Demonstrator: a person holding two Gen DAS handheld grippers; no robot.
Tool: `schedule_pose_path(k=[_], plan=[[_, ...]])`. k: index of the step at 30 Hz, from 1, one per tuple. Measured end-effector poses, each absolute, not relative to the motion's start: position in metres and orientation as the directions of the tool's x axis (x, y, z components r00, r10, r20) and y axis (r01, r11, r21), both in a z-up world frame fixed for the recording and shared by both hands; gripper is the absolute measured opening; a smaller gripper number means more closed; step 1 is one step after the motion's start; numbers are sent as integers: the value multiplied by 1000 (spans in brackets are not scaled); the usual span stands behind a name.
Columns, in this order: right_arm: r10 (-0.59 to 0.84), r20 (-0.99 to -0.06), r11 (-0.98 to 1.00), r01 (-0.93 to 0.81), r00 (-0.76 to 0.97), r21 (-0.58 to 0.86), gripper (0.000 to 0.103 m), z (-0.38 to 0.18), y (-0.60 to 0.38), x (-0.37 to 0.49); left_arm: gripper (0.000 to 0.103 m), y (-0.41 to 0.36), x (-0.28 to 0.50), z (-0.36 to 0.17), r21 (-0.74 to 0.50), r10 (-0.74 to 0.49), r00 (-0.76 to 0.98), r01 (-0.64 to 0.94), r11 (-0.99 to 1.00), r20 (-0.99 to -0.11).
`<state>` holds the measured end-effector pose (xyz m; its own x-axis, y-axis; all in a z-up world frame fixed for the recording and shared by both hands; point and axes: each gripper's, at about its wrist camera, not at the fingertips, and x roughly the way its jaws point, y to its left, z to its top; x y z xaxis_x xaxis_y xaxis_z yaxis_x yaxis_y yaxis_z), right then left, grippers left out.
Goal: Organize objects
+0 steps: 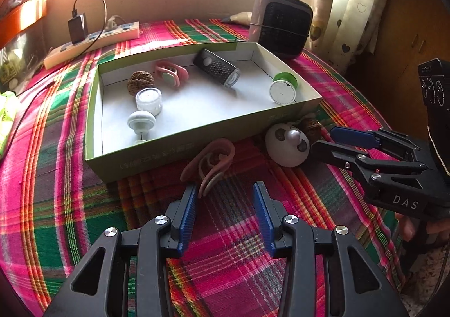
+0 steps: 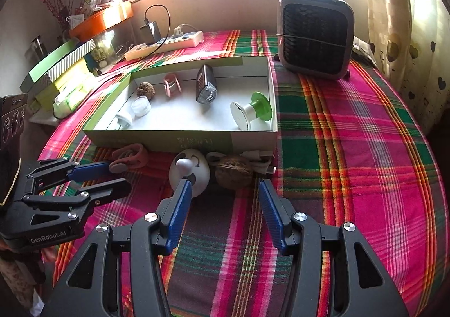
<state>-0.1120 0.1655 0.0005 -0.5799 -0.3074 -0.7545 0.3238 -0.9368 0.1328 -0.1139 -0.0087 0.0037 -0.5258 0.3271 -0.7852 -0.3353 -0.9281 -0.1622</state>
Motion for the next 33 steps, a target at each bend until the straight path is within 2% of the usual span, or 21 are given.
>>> schedule_pose_path(k=[10, 14, 19, 33], plan=[[-318, -762, -930, 342, -564, 135, 51, -3, 161, -111, 39, -5, -105, 10, -173, 366, -523, -381, -908, -770], [-332, -764, -924, 354, -554, 145, 51, -5, 159, -112, 39, -12, -102, 18, -137, 332, -572, -356, -924, -750], [-336, -770, -921, 362, -542, 147, 51, -7, 155, -112, 39, -14, -114, 14, -104, 284, -577, -324, -940, -766], [-333, -779, -917, 375, -531, 137, 52, -10, 151, -113, 39, -4, -138, 6, -125, 285, -524, -320, -939, -803]])
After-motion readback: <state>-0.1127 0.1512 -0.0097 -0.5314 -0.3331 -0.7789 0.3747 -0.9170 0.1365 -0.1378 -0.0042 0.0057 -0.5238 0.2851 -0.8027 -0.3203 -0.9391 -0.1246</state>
